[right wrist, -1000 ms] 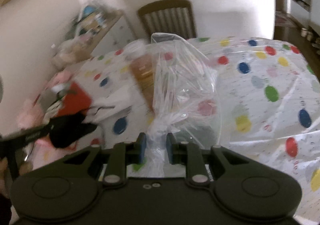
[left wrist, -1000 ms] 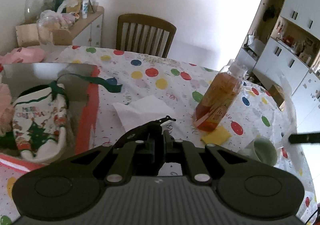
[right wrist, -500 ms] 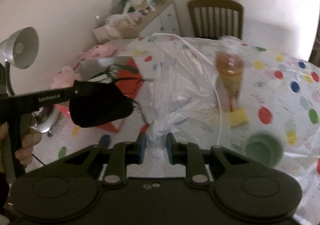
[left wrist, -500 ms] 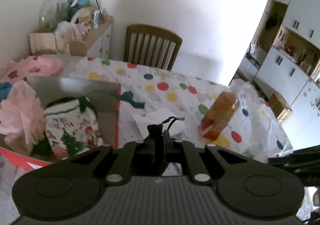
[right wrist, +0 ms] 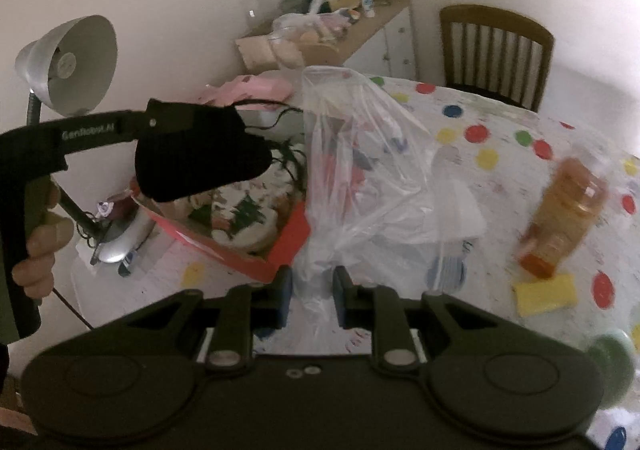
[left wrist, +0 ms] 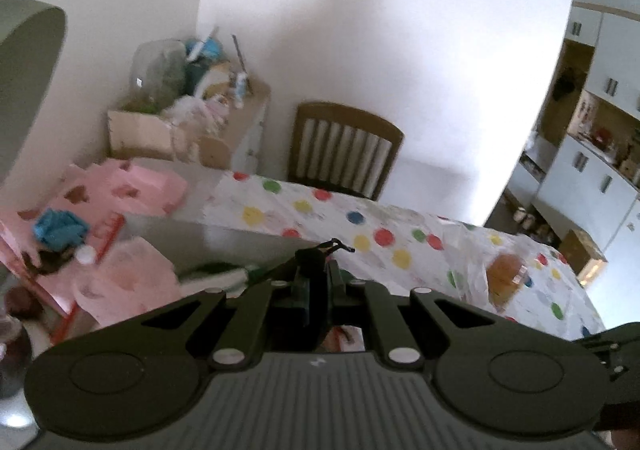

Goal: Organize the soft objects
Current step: 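Carry the plastic bag and black cloth with both tools into the red-and-white box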

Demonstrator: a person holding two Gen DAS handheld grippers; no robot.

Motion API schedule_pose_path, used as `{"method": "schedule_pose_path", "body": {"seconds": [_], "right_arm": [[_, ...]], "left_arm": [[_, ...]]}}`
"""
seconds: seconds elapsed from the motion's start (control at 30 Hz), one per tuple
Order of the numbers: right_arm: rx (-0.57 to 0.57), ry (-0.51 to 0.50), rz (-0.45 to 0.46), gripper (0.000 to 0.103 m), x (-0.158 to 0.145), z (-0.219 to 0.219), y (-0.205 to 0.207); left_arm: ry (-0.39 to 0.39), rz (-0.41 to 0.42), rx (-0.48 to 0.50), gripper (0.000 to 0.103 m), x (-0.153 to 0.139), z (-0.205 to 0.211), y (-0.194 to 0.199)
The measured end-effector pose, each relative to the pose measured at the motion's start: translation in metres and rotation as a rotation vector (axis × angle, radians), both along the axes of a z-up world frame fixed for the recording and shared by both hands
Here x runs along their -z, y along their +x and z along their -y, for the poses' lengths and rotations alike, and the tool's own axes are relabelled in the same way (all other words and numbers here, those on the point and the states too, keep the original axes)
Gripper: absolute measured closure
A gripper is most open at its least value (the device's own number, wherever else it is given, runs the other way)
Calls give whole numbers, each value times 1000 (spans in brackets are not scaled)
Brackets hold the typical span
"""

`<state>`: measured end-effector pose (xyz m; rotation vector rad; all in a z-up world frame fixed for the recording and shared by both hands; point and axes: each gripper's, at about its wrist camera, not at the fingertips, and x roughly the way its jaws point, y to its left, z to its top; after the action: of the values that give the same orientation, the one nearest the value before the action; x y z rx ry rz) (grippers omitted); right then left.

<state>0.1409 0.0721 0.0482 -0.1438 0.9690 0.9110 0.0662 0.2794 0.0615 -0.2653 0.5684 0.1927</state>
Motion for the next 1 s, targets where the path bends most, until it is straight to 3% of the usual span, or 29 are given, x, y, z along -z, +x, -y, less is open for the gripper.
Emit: {"method": "schedule_pose_path", "body": {"seconds": [0.57, 0.73, 1.0], "right_arm": [[-84, -59, -38, 83, 27, -130, 16], [-98, -94, -41, 83, 44, -161, 22], [-105, -159, -16, 82, 69, -191, 32]], "left_arm": [[74, -5, -85, 96, 28, -75, 17], [67, -8, -58, 96, 45, -85, 27], [3, -92, -49, 96, 79, -97, 44]]}}
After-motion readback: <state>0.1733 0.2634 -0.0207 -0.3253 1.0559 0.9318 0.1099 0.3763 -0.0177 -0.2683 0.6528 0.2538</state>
